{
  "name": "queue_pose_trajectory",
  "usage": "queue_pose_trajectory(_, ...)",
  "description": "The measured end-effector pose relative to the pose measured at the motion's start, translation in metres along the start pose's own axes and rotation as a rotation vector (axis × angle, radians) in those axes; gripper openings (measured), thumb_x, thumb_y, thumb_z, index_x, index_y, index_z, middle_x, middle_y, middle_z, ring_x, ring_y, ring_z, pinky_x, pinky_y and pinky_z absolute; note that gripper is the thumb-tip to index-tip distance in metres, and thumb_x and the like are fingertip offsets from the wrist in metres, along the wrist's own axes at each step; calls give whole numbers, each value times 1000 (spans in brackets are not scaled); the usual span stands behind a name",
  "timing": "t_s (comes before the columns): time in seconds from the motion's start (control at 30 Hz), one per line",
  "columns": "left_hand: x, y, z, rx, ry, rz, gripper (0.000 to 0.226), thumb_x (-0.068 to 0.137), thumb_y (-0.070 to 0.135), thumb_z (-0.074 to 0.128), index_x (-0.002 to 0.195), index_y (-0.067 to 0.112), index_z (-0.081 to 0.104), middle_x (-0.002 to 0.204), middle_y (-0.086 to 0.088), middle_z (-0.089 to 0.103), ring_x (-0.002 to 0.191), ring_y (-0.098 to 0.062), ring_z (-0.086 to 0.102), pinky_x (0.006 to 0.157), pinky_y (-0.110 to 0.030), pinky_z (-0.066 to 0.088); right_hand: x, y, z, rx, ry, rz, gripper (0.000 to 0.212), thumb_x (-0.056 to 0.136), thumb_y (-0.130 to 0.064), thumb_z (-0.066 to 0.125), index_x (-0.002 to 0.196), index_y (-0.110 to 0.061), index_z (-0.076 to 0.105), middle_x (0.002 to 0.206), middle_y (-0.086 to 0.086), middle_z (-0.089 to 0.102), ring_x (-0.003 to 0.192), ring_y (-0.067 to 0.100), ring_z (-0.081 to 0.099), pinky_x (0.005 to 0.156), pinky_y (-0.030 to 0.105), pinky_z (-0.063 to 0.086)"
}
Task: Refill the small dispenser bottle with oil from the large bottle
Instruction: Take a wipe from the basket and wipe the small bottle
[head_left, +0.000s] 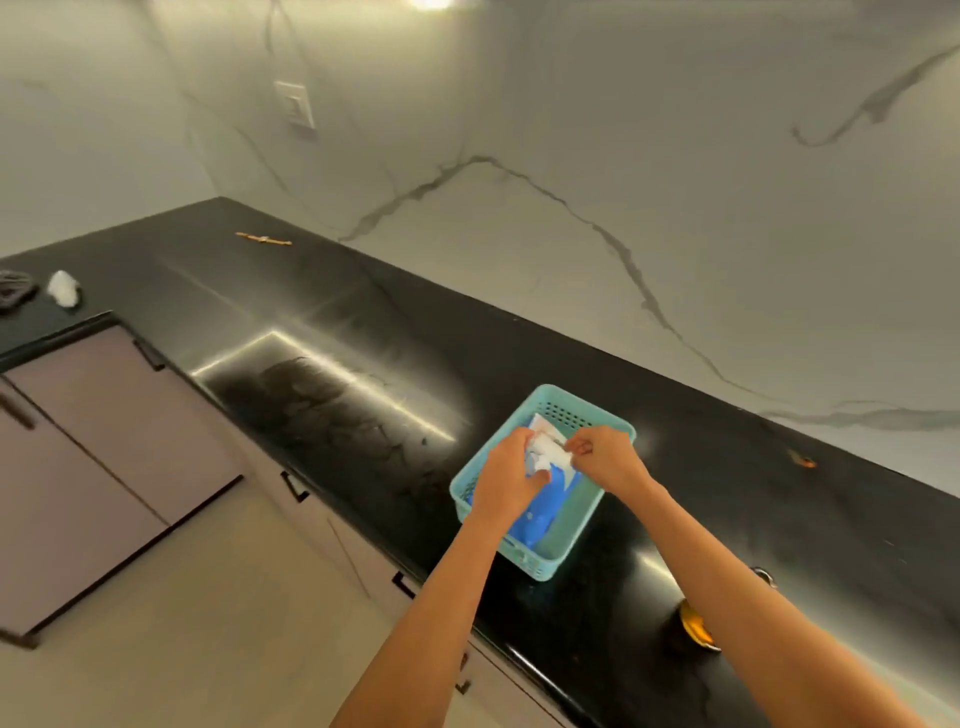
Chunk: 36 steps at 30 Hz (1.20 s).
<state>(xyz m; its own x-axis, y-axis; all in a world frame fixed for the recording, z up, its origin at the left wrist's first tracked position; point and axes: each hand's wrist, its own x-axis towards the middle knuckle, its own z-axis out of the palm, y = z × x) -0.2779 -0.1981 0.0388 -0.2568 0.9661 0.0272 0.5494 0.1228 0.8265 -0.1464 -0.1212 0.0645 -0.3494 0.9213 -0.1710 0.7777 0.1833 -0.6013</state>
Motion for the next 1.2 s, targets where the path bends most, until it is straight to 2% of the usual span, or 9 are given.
queue_pose_trajectory(0.07, 8, -9, 1, 24, -42, -27, 50, 81, 14, 70, 125, 5, 48, 124, -12, 56, 115, -26, 53, 93, -31, 41, 12, 2, 17, -42, -74, 1, 30, 75, 0, 64, 105, -1, 67, 110, 15, 68, 104, 27, 63, 80, 22, 44)
queue_pose_trajectory(0.27, 25, -22, 10, 124, -163, -138, 51, 77, 11, 70, 121, 4, 45, 121, -16, 56, 109, -32, 57, 88, -41, 48, 31, 10, 41, -52, -80, 31, 52, 68, -16, 79, 114, -3, 58, 109, 13, 62, 94, 25, 57, 73, 24, 38)
queue_pose_trajectory(0.37, 30, -26, 14, 123, -167, -153, 53, 73, 13, 74, 118, 5, 47, 118, -15, 59, 105, -33, 60, 89, -41, 50, 34, 14, 40, -42, -28, -18, 43, 66, -15, 80, 103, -7, 60, 101, 8, 59, 87, 20, 51, 72, 25, 35)
queue_pose_trajectory(0.53, 37, -36, 17, 69, -167, -186, 52, 68, 12, 79, 112, 7, 51, 111, -12, 64, 101, -29, 63, 91, -44, 52, 33, 14, 41, -187, -68, -222, 26, 71, -20, 75, 95, -16, 67, 103, 2, 47, 102, 20, 40, 80, 23, 30)
queue_pose_trajectory(0.67, 39, -42, 18, 33, -163, -198, 49, 69, 6, 79, 110, 7, 51, 107, -14, 65, 99, -29, 64, 93, -43, 52, 32, 10, 40, -260, -36, -235, 20, 79, -22, 70, 97, -15, 67, 109, 5, 50, 105, 22, 44, 82, 26, 38)
queue_pose_trajectory(0.77, 39, -44, 17, 17, -158, -199, 48, 72, 4, 77, 113, 6, 51, 111, -13, 65, 103, -28, 63, 95, -40, 51, 30, 9, 40, -240, 35, -230, 23, 76, -21, 72, 92, -16, 56, 108, 5, 52, 103, 23, 48, 78, 25, 38)
queue_pose_trajectory(0.87, 41, -46, 17, 30, -145, -193, 46, 75, 6, 75, 114, 7, 52, 114, -13, 64, 104, -27, 63, 96, -38, 50, 28, 10, 41, -251, 21, -225, 18, 80, -25, 71, 90, -16, 59, 108, 3, 54, 104, 19, 48, 79, 23, 38)
queue_pose_trajectory(1.07, 40, -48, 18, 71, -90, -151, 32, 77, 8, 75, 102, 4, 56, 104, -13, 67, 95, -26, 65, 88, -32, 52, 27, 5, 30, -48, -6, -177, 14, 78, -15, 72, 75, -17, 58, 87, 0, 58, 83, 15, 53, 70, 21, 36)
queue_pose_trajectory(1.2, 42, -51, 19, 128, -53, -143, 22, 80, 8, 71, 96, 5, 57, 96, -12, 68, 87, -25, 65, 87, -35, 54, 28, 0, 18, 117, 16, -120, 12, 80, -14, 70, 78, -15, 58, 81, 2, 63, 79, 16, 58, 65, 17, 39)
